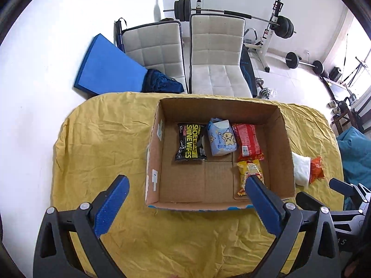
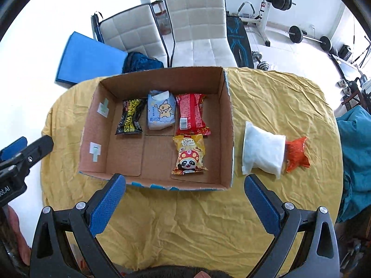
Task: Organize soft objects
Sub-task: 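Lift both tools out of the box toward the remaining packs, then grasp the white soft pack with the left tool while the right tool grasps the orange bag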
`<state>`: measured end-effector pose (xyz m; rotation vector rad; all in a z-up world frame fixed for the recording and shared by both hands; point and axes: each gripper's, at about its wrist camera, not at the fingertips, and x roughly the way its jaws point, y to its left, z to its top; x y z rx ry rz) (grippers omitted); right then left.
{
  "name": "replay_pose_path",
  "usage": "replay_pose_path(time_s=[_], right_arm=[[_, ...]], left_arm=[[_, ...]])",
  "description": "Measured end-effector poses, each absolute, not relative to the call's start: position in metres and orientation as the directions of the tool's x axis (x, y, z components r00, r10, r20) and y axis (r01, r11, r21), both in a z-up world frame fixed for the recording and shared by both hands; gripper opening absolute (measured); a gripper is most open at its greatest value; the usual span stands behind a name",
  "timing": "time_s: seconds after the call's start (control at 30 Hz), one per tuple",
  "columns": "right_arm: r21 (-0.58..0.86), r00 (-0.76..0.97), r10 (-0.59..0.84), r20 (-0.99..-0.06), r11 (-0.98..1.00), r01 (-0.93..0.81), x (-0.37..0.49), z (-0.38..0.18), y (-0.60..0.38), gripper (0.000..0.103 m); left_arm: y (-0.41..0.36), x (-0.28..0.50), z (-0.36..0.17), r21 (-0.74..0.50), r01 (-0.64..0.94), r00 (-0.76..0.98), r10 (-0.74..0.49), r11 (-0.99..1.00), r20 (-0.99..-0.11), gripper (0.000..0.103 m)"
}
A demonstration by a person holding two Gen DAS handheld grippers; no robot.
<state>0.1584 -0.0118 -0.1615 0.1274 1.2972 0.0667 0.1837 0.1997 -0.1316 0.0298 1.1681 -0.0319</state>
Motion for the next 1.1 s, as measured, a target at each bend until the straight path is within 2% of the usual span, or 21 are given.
replay_pose_path(time_s=[0.17, 0.47, 0.57, 0.73, 0.93, 1.1], right_arm=[[0.148, 0.316, 0.138, -0.939, 0.989, 0.006, 0.146, -0.137, -0.019, 0.103], [0.204, 0.325, 0.190, -0.926, 0.979, 0.011, 0.150, -0.128, -0.049, 0.103], [0.212, 0.328, 0.184, -0.927, 0.976, 0.049, 0.153, -0.126, -0.080, 0.103], [0.144, 0.323, 0.086, -0.942, 0.977, 0.160, 0.156, -0.130, -0.161, 0.103], [0.052, 0.237, -0.013, -0.971, 0.963, 0.265, 0.166, -0.166, -0.264, 0.103], [0.079, 0.117, 0.045, -0.992, 0.950, 0.301, 0.191, -0.246, -0.314, 0.103]], left_arm=[[0.194, 0.170, -0.117, 0.011, 0.023, 0.411, 0.001, 1.000, -0.911, 0.103], [0.170, 0.162, -0.107, 0.031, 0.000, 0.422, 0.028, 1.000, -0.906, 0.103], [0.149, 0.167, -0.109, 0.005, 0.017, 0.417, -0.003, 1.000, -0.909, 0.103], [0.081, 0.184, -0.121, -0.047, 0.108, 0.383, -0.085, 0.993, -0.920, 0.103], [-0.028, 0.215, -0.167, -0.090, 0.259, 0.264, -0.160, 0.962, -0.951, 0.103], [-0.093, 0.242, -0.233, -0.018, 0.310, 0.151, -0.068, 0.951, -0.986, 0.103]])
